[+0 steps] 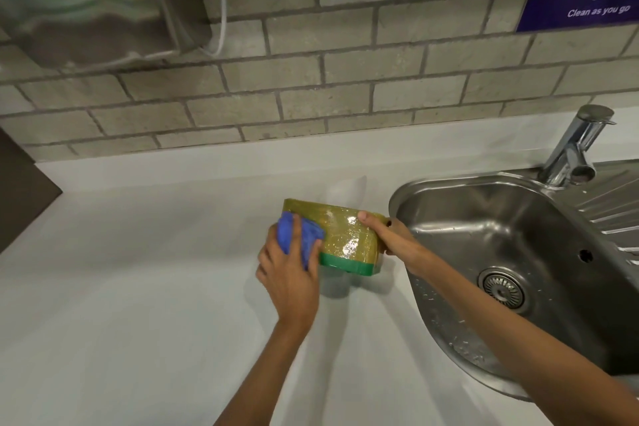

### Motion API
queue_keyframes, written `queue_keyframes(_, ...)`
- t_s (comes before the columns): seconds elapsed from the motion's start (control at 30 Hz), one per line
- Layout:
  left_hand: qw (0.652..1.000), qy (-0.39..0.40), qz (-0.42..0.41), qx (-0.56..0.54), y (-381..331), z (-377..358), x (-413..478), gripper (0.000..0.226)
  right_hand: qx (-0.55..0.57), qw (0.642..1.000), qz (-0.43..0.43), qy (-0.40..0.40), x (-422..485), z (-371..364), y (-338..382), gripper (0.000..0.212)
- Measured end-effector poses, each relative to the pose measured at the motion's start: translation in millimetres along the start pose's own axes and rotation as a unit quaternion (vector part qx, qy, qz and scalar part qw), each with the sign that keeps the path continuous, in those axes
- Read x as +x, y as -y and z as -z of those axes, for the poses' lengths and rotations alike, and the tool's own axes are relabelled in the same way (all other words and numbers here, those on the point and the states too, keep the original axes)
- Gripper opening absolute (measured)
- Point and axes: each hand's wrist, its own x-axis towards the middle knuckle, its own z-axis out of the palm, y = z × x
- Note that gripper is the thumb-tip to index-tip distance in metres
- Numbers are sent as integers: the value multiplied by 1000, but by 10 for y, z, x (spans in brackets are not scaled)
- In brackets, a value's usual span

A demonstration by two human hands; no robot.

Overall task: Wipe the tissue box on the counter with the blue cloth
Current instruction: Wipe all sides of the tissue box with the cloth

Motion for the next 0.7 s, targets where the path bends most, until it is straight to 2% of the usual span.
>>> queue_keyframes(0.07, 994, -31, 89, -46, -37, -14, 150, 52, 2, 1000, -3, 5, -14, -19, 2, 31)
queue_keyframes(0.1, 995, -36, 88, -42, -117, -28, 184, 51, 2, 1000, -8, 3, -14, -35, 0, 32)
queue_keyframes(0.2, 999, -18, -41, 11, -434, -78, 51, 51, 5, 1000, -19, -17, 0, -66, 12, 38)
queue_keyframes(0.33, 976, -25, -207, 65, -355, -158, -247, 49, -4, 1000, -22, -8, 26, -24, 9, 56)
queue_keyframes(0.4, 968, -36, -236, 81, -130, -150, -242, 48, -13, 1000, -20, 1, 9, -18, 14, 46)
queue_keyframes(0.47, 979, -44, -185, 70, 57, -116, -164, 54, -16, 1000, -13, -2, 0, -24, 23, 36)
queue_keyframes(0.53, 995, -54, -77, 19, 149, -76, -32, 49, -22, 1000, -4, -5, -3, -41, 42, 33)
queue_keyframes(0.6, 997, -58, 24, -40, 164, -56, 119, 48, -31, 1000, 5, -3, -23, -82, 66, 33)
queue_keyframes(0.7, 993, -40, 84, -74, 152, -38, 253, 50, -30, 999, 19, -27, -44, -128, 61, 33)
